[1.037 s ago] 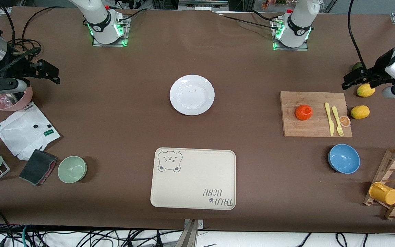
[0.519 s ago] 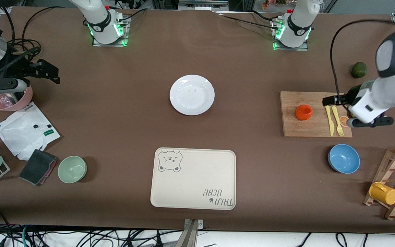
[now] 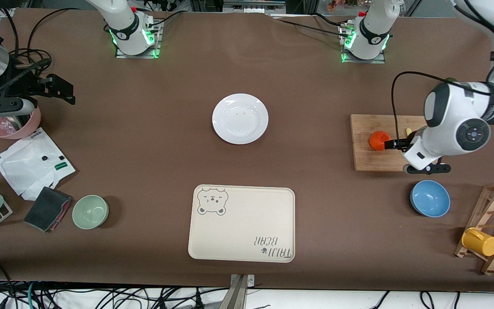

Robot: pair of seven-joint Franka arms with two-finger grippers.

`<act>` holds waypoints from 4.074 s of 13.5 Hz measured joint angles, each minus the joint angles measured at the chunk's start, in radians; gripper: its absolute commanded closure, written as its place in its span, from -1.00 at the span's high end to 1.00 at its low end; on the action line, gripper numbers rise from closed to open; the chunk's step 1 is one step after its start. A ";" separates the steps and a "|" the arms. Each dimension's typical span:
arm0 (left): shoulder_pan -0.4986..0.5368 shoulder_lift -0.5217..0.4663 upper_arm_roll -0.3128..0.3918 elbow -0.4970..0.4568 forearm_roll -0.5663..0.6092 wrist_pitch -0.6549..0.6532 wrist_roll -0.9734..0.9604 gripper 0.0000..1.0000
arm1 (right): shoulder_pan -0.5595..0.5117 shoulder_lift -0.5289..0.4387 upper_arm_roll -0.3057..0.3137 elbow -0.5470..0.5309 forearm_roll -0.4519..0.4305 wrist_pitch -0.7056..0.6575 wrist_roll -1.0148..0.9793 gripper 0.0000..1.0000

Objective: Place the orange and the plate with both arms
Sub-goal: 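Reach the left gripper down to the orange on the cutting board, then close the left gripper around the orange, then carry the orange with the left gripper onto the white plate, then open the left gripper and withdraw while the right gripper reaches out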

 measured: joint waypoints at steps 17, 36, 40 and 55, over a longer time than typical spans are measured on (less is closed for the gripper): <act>0.007 0.041 -0.025 -0.243 -0.008 0.296 -0.005 -0.44 | 0.000 0.000 0.000 0.000 0.000 -0.003 0.000 1.00; -0.542 0.382 -0.327 0.435 -0.191 0.111 -1.072 -0.31 | 0.001 0.000 0.002 0.000 -0.029 -0.020 0.001 1.00; -0.636 0.459 -0.319 0.435 -0.191 0.237 -1.154 0.99 | 0.001 0.000 0.002 0.001 -0.029 -0.023 0.000 1.00; -0.270 0.199 -0.242 0.592 -0.103 -0.276 -0.679 1.00 | -0.002 0.040 0.048 -0.075 0.047 0.070 -0.010 1.00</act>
